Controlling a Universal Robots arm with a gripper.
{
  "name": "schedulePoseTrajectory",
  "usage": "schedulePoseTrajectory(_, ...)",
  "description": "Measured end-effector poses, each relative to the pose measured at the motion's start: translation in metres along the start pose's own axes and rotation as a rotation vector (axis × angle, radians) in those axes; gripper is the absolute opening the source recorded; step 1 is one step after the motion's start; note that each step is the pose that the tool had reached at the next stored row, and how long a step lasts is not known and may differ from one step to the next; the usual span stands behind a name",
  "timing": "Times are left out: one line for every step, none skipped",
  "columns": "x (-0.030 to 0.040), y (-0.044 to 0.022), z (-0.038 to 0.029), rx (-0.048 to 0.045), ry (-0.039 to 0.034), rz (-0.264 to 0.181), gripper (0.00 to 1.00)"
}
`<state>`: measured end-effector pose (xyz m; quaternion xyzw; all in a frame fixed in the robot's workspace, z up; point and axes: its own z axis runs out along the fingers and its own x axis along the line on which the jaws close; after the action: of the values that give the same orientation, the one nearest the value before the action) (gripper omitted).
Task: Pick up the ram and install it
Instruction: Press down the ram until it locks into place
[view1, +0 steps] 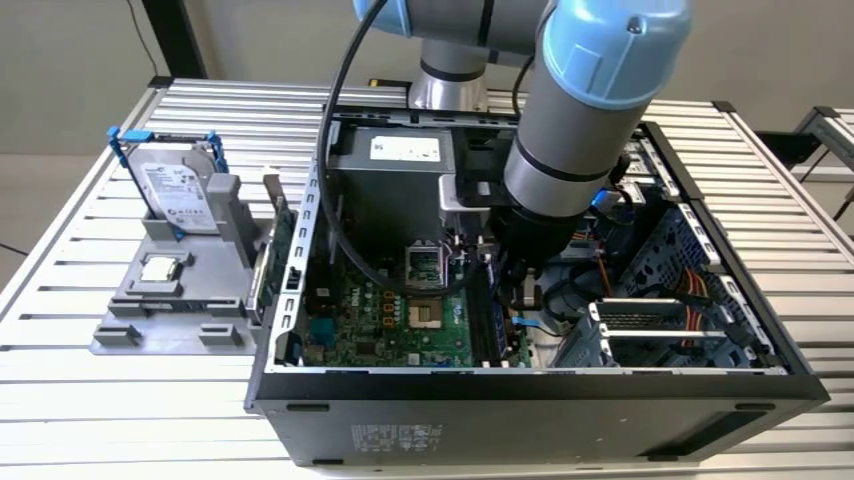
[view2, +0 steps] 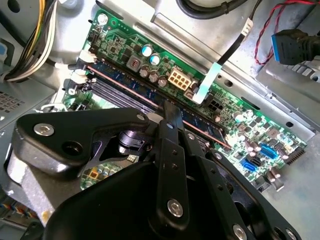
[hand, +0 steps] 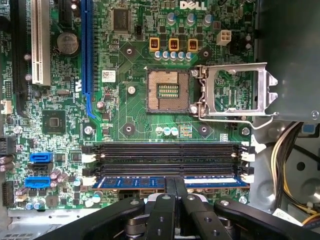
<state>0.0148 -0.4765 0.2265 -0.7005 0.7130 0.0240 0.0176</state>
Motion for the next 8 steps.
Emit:
schedulePoseTrajectory(0.0001,0.0,0.0007,0.0,0.0002,0.0,0.0)
schedulePoseTrajectory(0.0001,0.0,0.0012,0.0,0.0001,0.0,0.0)
schedulePoseTrajectory(0.0002,0.0,0.0015,-0.0001,0.0002,0.0,0.0)
schedulePoseTrajectory(0.0002,0.0,0.0019,-0.0001,0.0005,0.0,0.0)
schedulePoseTrajectory(0.0002,0.0,0.0023,-0.0001,0.0007,0.0,0.0)
schedulePoseTrajectory(0.0003,0.0,0.0028,-0.0002,0.0008,0.0,0.0)
schedulePoseTrajectory(0.0003,0.0,0.0034,-0.0002,0.0008,0.0,0.0)
schedulePoseTrajectory(0.0004,0.0,0.004,-0.0002,0.0008,0.0,0.0)
